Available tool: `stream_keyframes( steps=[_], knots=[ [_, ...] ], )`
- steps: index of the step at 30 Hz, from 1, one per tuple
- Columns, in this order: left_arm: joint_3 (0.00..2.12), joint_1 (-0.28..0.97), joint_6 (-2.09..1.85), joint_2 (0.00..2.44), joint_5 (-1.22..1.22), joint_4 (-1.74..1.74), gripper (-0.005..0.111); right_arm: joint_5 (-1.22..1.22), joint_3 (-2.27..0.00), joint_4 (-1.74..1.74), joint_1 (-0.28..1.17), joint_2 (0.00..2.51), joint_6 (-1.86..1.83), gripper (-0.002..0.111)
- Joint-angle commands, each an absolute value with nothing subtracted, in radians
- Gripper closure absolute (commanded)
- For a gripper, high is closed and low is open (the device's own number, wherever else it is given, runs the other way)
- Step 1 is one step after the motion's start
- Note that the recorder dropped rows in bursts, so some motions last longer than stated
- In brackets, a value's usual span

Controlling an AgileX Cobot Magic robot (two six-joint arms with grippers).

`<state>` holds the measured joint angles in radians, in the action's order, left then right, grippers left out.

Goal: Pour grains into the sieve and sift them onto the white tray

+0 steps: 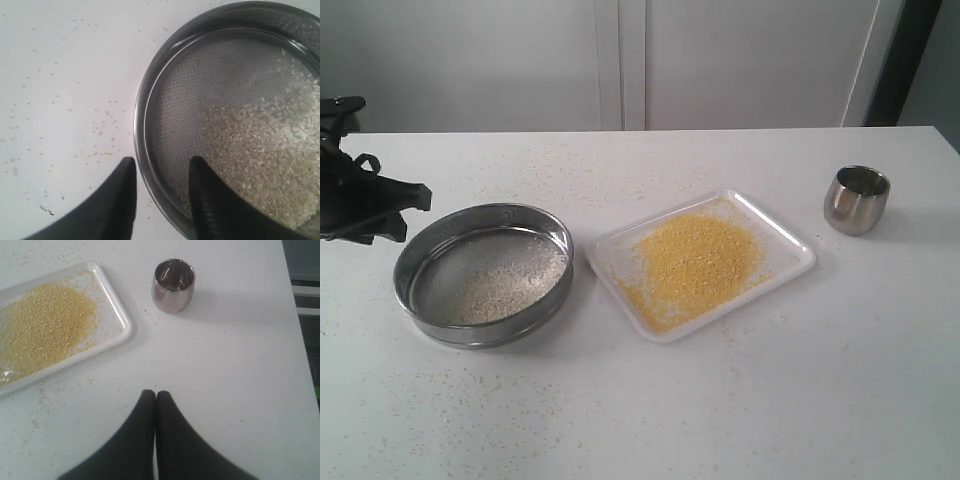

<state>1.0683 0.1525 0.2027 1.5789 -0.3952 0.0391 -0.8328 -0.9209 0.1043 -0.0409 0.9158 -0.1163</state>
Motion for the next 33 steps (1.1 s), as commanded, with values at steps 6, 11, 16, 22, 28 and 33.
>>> stream_keyframes(
  steps=[6,11,16,22,28,33],
  knots=[
    [1.071,0.149,0.176,1.512,-0.475,0.043,0.107,-0.822,-0.918,0.100,-0.050,0.910,-0.114,0.108],
    [1.071,0.149,0.176,1.494,-0.512,0.043,0.107,-0.822,-0.918,0.100,-0.050,0.910,-0.114,0.108],
    [1.071,0.149,0.176,1.454,-0.585,0.043,0.107,-0.822,-0.918,0.100,-0.050,0.910,-0.114,0.108],
    [1.071,0.149,0.152,1.423,-0.683,0.043,0.107,-0.822,-0.918,0.100,-0.050,0.910,-0.114,0.108],
    [1.071,0.149,0.083,1.383,-0.765,0.043,0.107,-0.822,-0.918,0.100,-0.050,0.910,-0.114,0.108],
    [1.071,0.149,0.045,1.344,-0.788,0.043,0.107,-0.822,-0.918,0.100,-0.050,0.910,-0.114,0.108]
  ],
)
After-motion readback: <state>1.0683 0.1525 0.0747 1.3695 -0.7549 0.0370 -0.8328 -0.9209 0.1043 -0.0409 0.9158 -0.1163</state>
